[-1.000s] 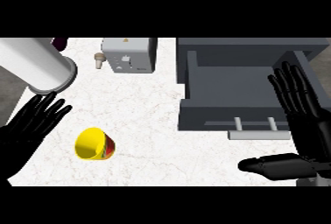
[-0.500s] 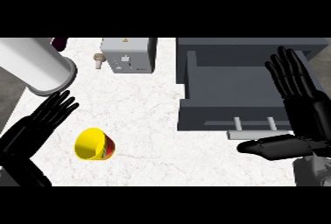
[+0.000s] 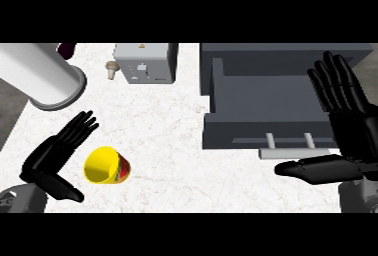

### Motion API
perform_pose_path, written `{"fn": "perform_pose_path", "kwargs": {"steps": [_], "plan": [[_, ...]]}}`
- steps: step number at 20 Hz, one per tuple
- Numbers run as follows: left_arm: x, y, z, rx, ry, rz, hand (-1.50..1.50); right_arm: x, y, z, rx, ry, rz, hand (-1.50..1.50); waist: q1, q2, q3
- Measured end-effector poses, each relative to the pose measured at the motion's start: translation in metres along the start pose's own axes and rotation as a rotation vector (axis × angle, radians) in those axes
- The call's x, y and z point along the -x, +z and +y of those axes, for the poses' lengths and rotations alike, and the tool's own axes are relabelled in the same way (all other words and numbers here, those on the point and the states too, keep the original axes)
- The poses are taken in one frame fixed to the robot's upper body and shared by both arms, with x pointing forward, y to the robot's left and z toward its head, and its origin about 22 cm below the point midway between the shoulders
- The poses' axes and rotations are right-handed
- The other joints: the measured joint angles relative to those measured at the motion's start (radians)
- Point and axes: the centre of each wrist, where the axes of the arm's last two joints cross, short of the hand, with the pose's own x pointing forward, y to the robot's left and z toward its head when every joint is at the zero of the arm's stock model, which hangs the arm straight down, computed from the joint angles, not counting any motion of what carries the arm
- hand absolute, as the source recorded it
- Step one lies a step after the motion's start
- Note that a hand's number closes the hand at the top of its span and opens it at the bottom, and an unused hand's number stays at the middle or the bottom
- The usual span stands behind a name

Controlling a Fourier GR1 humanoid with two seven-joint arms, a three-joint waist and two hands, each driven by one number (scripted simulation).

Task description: Pick up the cup, place it into the drawer and close the drawer

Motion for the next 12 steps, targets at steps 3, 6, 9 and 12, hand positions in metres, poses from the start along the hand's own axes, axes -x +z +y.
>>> {"fn": "perform_pose_path", "kwargs": {"steps": [3,6,9,12], "plan": [[0.017,-0.003,0.004,-0.025,-0.028,0.034,-1.5,0.001,-0.002,-0.002,-0.002,-0.004,0.002,-1.5,0.0,0.0,0.0],[0.033,0.004,0.006,-0.056,-0.053,0.06,-1.5,-0.005,-0.008,-0.008,-0.007,-0.004,-0.002,-1.5,-0.001,0.001,0.0],[0.048,0.008,0.009,-0.079,-0.079,0.084,-1.5,-0.007,-0.01,-0.005,-0.004,-0.001,-0.003,-1.5,-0.005,0.002,-0.001],[0.059,0.012,0.011,-0.094,-0.1,0.098,-1.5,-0.006,-0.011,-0.007,-0.002,0.0,-0.006,-1.5,-0.009,0.004,-0.002]]}}
